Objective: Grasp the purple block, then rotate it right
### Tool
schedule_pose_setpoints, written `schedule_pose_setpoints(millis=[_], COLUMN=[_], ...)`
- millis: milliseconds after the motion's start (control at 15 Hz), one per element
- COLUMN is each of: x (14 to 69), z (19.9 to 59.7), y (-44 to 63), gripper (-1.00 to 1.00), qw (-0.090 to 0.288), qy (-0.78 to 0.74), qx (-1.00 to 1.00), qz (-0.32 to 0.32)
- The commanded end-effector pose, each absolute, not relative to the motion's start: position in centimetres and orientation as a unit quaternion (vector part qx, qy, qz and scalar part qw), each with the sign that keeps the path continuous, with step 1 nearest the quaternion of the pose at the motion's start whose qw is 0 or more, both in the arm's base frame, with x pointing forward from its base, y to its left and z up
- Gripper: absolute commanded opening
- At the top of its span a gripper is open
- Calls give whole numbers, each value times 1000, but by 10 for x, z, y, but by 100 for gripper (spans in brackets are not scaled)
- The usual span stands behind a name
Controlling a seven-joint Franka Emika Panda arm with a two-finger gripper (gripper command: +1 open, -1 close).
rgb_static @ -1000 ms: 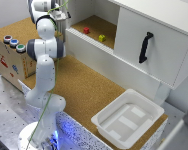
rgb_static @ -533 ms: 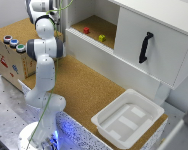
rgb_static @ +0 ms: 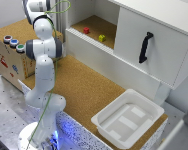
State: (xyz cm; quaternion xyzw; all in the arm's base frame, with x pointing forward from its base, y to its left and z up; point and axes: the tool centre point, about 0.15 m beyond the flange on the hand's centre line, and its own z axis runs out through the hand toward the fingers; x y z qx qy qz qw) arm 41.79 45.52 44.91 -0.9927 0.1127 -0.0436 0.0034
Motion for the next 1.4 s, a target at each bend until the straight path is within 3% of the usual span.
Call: schedule_pose_setpoints(millis=[0, 333, 733, 1200, 1333], x=[431, 423, 405, 343, 323], z=[436, 483, 527, 564, 571], y=[446, 445, 454, 461, 452], gripper=[100, 100, 100, 100, 100], qw=[37, 45, 5, -44, -38], qy=[74, 12, -56, -171, -225], qx=[-995, -995, -990, -979, -968], qz=[-57, -89, -127, -101, -108])
